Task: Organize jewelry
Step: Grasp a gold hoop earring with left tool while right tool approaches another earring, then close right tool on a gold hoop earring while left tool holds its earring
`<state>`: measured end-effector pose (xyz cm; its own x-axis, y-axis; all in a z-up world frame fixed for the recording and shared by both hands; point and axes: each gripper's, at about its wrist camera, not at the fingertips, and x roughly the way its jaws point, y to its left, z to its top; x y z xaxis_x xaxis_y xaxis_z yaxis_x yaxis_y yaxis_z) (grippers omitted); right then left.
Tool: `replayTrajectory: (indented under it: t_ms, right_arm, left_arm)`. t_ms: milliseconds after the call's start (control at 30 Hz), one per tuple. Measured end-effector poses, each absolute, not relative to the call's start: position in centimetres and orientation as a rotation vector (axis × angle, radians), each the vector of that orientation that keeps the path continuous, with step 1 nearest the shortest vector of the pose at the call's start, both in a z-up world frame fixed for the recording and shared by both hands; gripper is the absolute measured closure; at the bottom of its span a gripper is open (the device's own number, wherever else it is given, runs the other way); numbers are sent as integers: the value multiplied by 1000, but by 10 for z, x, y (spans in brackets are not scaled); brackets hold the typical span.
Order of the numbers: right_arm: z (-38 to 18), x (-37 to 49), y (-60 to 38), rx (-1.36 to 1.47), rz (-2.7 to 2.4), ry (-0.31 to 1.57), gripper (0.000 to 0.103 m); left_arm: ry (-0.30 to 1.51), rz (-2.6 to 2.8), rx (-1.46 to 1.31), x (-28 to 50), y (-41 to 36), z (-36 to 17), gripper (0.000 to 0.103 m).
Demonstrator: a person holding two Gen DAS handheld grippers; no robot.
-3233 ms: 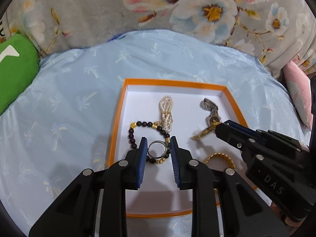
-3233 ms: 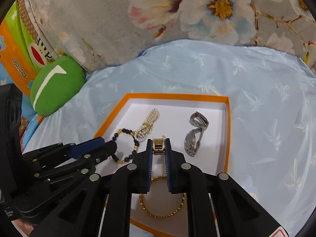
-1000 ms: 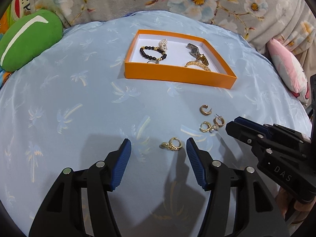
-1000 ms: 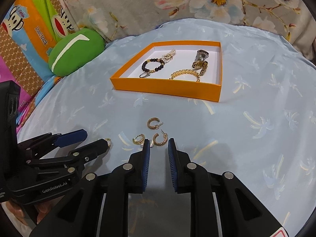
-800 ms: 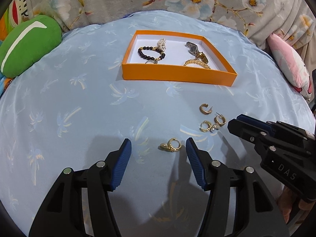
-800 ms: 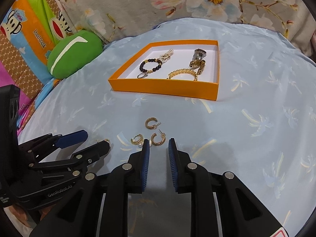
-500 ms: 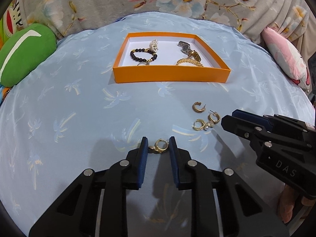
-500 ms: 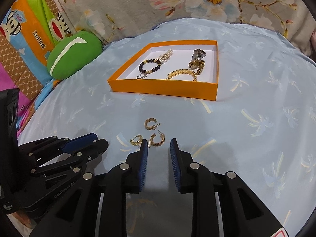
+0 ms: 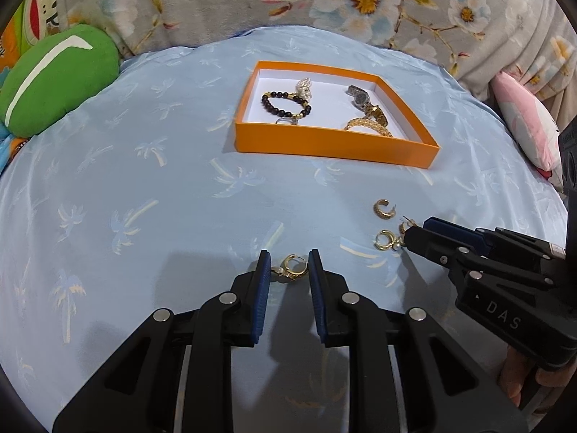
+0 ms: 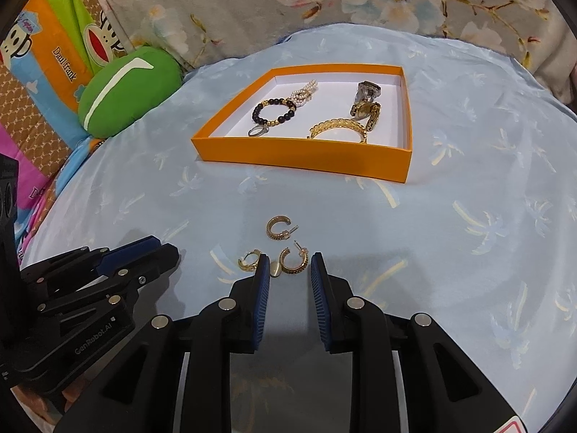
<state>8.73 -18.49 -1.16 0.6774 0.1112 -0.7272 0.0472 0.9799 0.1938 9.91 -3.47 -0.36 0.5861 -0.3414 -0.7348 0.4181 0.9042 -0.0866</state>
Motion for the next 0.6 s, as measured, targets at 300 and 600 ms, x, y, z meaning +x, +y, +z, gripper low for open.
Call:
replayTrajectory:
  t_ms: [300,600]
  right_arm:
    - [-12,95,-179,178,28,831,82]
    - [-12,91,-183,197,24,823,91]
  left_arm:
    - [842,-446,90,101,-33,-5,82]
    - [840,-445,90,101,-33,-5,82]
